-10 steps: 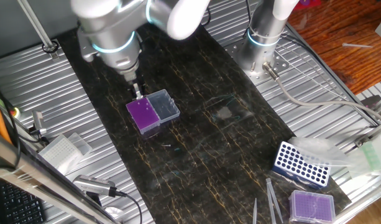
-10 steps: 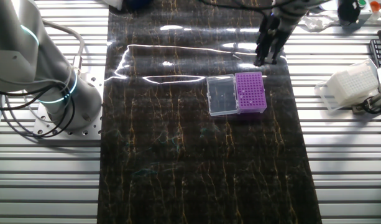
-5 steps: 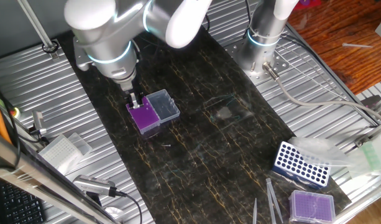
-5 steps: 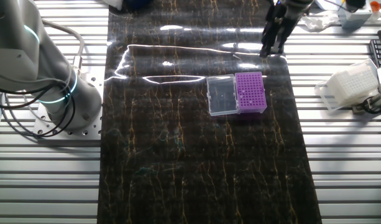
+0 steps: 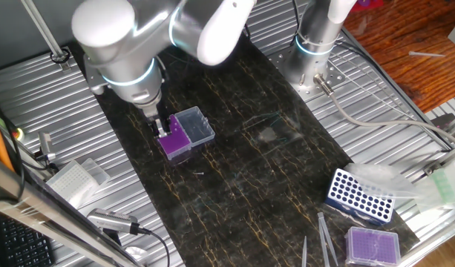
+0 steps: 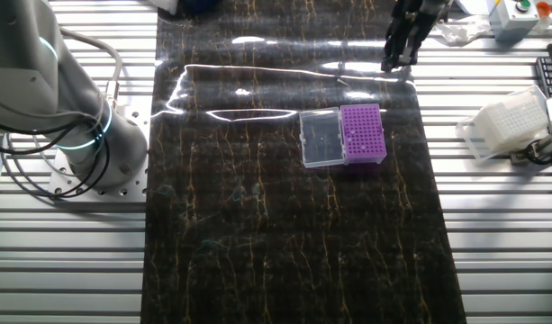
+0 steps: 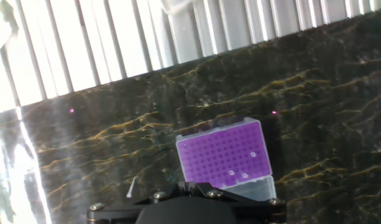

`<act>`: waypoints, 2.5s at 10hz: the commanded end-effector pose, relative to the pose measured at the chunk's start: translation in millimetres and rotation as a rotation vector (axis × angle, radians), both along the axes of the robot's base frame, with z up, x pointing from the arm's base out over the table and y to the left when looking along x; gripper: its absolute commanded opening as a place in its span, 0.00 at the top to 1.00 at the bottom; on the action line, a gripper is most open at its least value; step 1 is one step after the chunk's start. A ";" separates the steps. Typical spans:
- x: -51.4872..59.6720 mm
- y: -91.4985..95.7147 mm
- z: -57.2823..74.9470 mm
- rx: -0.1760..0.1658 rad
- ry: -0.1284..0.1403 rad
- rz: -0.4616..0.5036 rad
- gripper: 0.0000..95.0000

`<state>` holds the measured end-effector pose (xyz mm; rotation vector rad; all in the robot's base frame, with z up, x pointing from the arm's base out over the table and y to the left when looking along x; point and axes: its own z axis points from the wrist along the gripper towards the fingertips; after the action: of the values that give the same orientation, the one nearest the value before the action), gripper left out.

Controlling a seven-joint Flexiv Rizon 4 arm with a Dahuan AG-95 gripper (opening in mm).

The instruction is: Insert a small pipette tip into the holder for small pipette tips

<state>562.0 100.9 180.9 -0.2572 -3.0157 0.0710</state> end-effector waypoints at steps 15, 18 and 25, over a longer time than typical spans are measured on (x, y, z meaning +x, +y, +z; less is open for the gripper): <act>1.1 21.7 0.1 -0.015 -0.004 -0.045 1.00; 1.0 21.6 0.0 -0.013 0.004 -0.034 1.00; 0.9 21.4 -0.1 0.059 0.007 -0.008 1.00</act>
<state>562.9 121.8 181.0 -0.3462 -2.9846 -0.0180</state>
